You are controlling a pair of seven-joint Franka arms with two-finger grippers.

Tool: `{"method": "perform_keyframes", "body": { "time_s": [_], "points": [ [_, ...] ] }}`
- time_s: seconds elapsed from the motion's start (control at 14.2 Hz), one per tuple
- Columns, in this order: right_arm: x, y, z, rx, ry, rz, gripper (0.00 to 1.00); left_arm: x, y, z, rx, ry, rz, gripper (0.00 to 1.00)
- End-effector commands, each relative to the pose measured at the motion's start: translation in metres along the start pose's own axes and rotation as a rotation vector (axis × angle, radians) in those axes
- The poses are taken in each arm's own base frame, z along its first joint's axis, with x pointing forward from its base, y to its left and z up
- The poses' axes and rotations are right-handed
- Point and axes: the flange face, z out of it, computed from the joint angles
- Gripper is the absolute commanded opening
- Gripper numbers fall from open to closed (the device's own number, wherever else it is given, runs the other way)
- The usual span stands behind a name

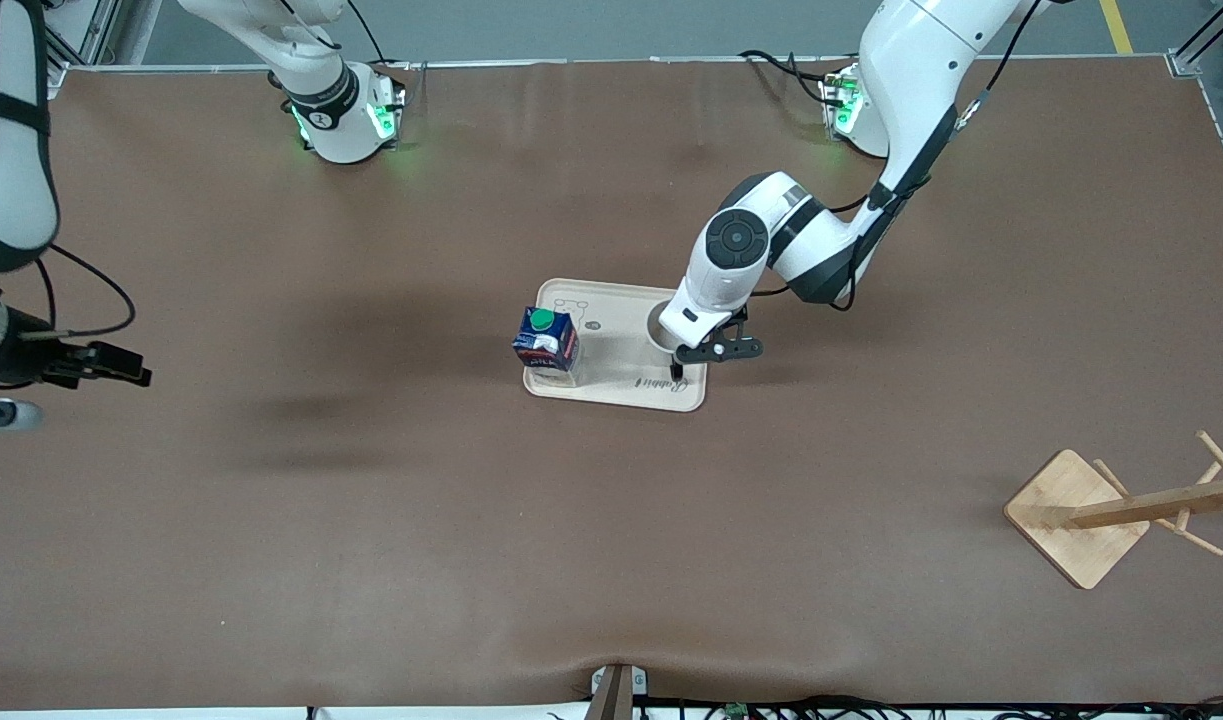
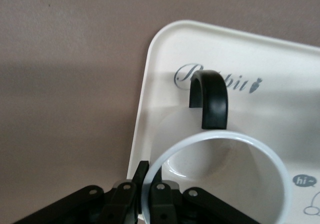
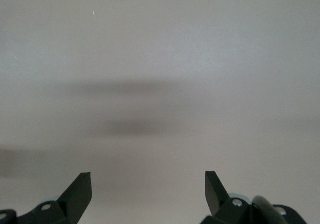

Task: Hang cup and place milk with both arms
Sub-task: 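Grasp the mug handle with the left gripper and lift it off the tray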

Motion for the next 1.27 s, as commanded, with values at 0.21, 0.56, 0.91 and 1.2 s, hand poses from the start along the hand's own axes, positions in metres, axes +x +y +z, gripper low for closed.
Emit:
{"method": "perform_keyframes", "body": {
  "time_s": [0.21,0.56,0.91,1.2],
  "points": [
    [0.028,-0.035,0.046,-0.003,-0.068,-0.057,1.0,0.05,-0.028,-0.105,0.023,0.088,0.047,0.0],
    [0.031,-0.045,0.063,0.004,-0.138,-0.072,1.0,0.116,-0.113,-0.208,0.085,0.026,0.199,0.0],
    [0.031,-0.043,0.064,0.01,-0.147,-0.067,1.0,0.156,-0.24,-0.268,0.092,0.035,0.335,0.0],
    [0.054,-0.087,0.101,-0.026,-0.032,-0.02,1.0,0.169,-0.33,-0.292,0.094,0.035,0.422,0.0]
  ]
}}
